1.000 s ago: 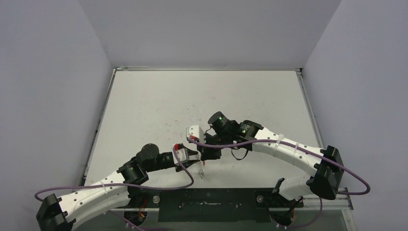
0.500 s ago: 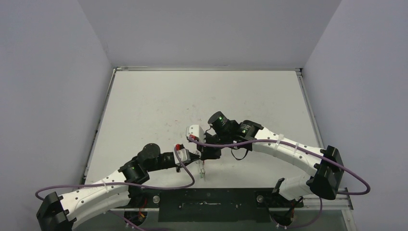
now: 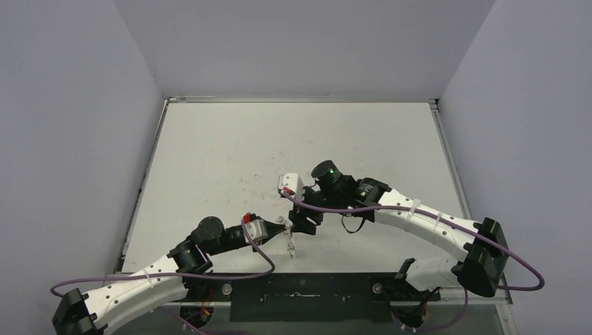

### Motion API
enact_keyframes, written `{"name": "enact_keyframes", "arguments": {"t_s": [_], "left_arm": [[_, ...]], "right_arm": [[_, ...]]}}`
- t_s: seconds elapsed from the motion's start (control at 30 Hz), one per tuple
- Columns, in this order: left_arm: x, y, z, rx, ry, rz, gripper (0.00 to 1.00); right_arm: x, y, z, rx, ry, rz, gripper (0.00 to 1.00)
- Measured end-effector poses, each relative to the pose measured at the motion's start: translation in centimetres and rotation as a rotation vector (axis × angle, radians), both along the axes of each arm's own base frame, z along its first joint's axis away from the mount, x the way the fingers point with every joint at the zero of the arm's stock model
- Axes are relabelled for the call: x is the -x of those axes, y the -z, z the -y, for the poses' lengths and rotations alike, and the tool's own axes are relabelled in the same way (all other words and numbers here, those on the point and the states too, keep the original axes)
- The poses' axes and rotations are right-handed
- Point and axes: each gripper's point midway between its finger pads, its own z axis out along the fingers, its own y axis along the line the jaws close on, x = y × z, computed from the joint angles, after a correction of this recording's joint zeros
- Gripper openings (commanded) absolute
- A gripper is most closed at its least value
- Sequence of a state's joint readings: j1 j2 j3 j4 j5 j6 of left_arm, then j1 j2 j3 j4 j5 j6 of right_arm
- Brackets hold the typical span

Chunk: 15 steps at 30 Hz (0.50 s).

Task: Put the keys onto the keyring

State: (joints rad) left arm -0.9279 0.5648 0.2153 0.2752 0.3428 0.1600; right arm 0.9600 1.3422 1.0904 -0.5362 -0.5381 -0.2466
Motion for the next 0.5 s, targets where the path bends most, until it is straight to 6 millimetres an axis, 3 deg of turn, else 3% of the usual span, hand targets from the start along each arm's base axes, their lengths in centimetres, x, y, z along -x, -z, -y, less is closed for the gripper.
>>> {"name": "enact_keyframes", "arguments": {"t_s": [0.23, 0.5], "left_arm": [[-0.1, -0.4, -0.5, 0.066, -0.030, 0.031, 0.00], [-0.3, -0.9, -0.7, 0.149, -0.051, 0.058, 0.00]], "right_arm": [[0.0, -1.5, 0.9, -0.177, 0.021, -0.040, 0.50], [0.8, -3.3, -0.2, -0.311, -0.019, -0.096, 0.44]]}}
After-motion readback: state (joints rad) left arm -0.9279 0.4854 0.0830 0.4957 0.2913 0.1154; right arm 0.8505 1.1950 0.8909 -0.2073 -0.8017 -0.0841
